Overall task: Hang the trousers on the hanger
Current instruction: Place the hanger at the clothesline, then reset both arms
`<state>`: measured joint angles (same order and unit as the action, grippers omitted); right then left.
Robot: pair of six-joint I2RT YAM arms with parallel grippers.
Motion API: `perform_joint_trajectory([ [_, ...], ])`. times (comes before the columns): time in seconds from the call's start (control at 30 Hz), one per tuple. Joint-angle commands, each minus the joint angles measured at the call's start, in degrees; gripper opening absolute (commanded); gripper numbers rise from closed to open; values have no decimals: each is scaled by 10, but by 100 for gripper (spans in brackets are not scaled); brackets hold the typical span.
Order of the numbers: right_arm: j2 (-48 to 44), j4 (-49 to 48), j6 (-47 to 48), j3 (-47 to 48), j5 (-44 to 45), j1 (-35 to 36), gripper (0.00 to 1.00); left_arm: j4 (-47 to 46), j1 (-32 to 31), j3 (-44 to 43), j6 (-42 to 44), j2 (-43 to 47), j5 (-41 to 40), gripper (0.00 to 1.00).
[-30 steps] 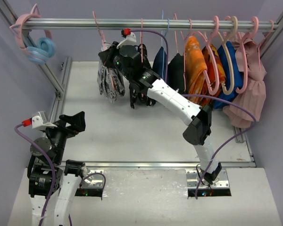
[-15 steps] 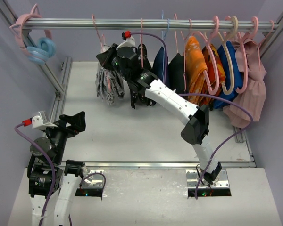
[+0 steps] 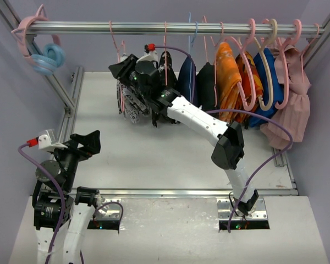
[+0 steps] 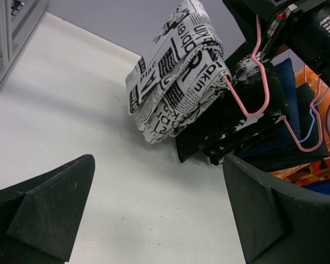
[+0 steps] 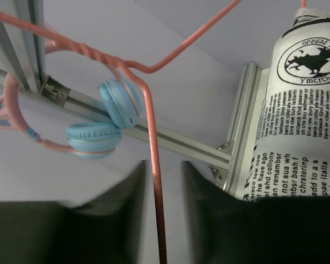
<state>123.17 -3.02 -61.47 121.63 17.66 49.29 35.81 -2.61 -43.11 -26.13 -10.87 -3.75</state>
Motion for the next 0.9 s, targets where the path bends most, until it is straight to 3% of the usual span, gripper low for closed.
perform_joint_trajectory([
  [0.0, -42, -32, -7, -30, 29, -3, 46, -23, -3, 0, 6, -8, 3, 100],
  [0.2, -143, -71, 73, -131, 44, 27, 71, -22, -3, 0, 5, -15, -2, 100],
  [0.33, -229, -58, 87, -215, 53, 36, 78, -21, -4, -1, 3, -21, -9, 100],
  [0.43, -281, -37, 105, -265, 65, 41, 99, -19, -2, -2, 2, -28, -17, 100],
  [0.57, -352, 25, 166, -307, 50, 43, 99, -12, -1, -8, -4, -61, -33, 100],
  [0.7, -386, 194, 288, -266, 26, 55, 99, -5, 0, -19, -7, -97, -47, 100],
  [0.77, -402, 306, 356, -259, 61, 75, 99, -6, 0, -23, -9, -106, -69, 100],
  [0.87, -468, 353, 436, -327, 100, 85, 99, -10, 0, -25, -11, -114, -103, 100],
])
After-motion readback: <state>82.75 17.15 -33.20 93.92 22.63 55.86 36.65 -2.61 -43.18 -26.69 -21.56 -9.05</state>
